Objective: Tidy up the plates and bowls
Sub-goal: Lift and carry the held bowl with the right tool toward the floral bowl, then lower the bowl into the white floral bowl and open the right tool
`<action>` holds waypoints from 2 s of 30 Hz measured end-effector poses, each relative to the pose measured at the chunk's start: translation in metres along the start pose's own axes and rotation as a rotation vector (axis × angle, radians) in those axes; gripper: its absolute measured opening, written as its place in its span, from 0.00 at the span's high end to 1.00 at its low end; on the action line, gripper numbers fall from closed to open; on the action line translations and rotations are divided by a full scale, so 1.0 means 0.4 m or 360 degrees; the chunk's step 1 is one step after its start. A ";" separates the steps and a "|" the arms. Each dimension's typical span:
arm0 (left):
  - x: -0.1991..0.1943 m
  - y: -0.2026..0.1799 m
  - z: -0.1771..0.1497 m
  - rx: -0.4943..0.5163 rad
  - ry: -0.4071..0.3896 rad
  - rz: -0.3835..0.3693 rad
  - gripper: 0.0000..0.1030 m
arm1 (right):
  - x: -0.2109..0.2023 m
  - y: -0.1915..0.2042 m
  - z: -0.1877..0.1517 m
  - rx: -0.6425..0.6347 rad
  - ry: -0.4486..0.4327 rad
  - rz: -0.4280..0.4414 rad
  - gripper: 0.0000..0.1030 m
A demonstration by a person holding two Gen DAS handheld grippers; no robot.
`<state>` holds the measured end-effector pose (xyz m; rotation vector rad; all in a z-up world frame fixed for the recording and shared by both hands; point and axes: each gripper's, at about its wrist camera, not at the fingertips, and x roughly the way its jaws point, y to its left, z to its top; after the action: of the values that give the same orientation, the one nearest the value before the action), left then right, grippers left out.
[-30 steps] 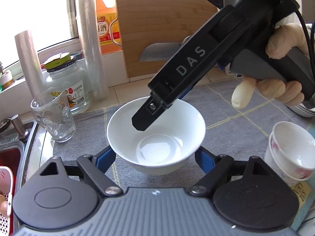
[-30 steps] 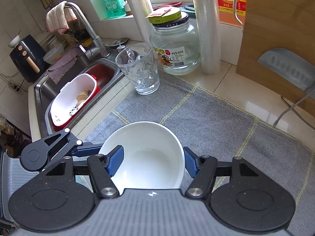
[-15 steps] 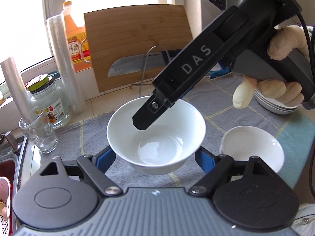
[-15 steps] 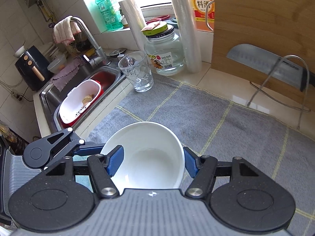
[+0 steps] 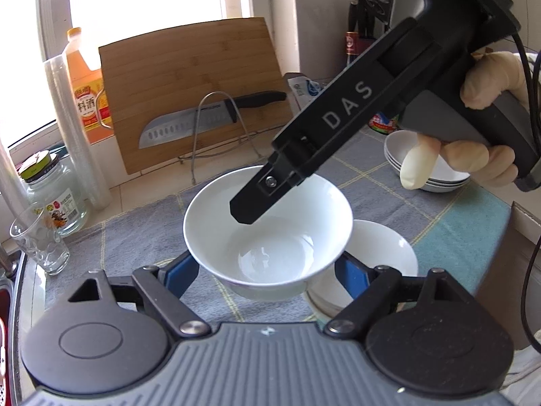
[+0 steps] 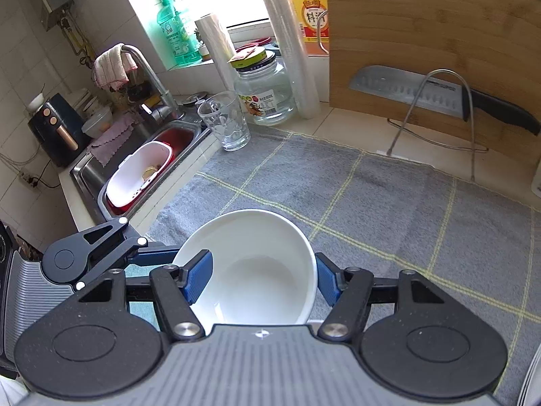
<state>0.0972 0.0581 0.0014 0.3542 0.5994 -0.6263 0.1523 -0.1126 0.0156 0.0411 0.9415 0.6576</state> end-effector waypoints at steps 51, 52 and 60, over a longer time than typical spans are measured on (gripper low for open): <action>0.088 -0.103 -0.020 0.0029 0.0157 -0.0298 0.14 | -0.036 -0.102 -0.155 0.0186 0.0072 -0.0144 0.32; 0.089 -0.104 -0.020 0.0031 0.0157 -0.0300 0.13 | -0.036 -0.103 -0.155 0.0185 0.0074 -0.0144 0.32; 0.093 -0.106 -0.021 0.0061 0.0159 -0.0306 0.08 | -0.039 -0.103 -0.157 0.0186 0.0058 -0.0127 0.22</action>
<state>0.0910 0.0135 -0.0336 0.3680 0.7232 -0.8088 0.1189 -0.1694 -0.0236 0.0948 1.0111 0.5306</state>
